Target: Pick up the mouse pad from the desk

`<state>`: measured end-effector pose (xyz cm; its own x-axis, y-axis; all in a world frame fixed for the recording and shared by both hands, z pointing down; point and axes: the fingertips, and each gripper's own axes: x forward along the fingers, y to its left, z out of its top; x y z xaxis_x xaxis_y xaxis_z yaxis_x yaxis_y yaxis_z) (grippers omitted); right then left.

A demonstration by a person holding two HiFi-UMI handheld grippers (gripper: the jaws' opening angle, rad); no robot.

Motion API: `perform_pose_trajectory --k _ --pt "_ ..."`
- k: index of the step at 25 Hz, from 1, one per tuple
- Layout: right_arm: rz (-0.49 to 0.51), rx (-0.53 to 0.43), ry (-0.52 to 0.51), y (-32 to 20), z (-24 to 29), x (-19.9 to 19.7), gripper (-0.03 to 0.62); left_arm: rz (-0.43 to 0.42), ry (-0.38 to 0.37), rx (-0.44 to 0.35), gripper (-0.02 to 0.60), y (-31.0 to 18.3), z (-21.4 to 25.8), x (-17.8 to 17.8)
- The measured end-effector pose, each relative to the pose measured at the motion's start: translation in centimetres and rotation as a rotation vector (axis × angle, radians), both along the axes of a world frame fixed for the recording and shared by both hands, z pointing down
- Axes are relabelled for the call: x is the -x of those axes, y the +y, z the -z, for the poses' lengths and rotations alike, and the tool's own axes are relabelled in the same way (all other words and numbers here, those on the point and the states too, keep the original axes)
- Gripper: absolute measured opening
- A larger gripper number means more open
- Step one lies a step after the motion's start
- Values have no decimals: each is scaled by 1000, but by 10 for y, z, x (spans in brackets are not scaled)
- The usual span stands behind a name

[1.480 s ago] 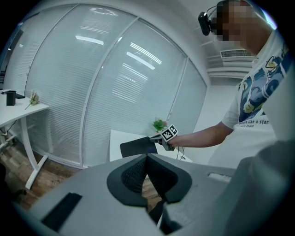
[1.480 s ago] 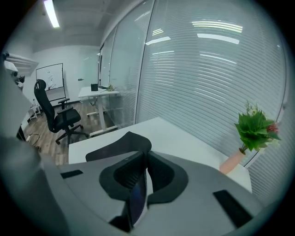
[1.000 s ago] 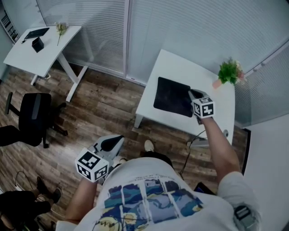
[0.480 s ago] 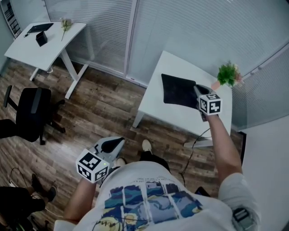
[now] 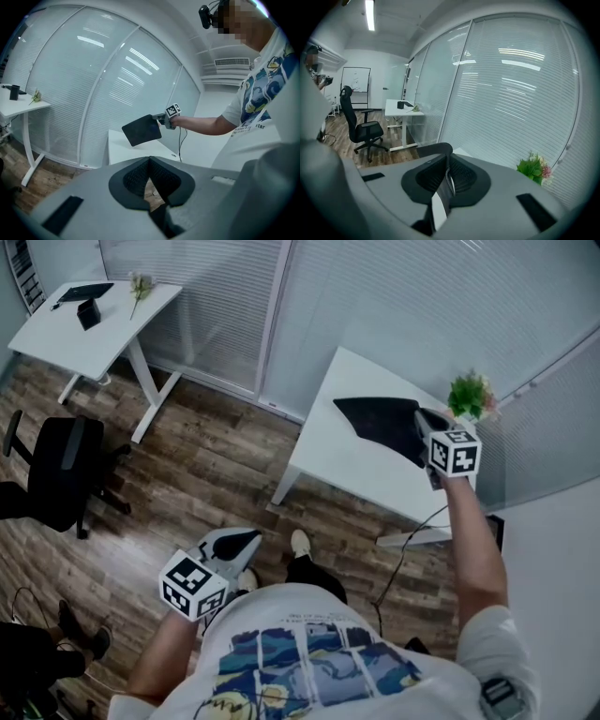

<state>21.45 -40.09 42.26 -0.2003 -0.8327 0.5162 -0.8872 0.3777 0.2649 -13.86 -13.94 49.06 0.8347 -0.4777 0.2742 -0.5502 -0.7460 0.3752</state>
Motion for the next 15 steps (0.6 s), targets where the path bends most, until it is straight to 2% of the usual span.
perform_pose_trajectory --k 15 --pt "66 -58 -7 47 94 61 25 -21 25 -18 2 19 4 15"
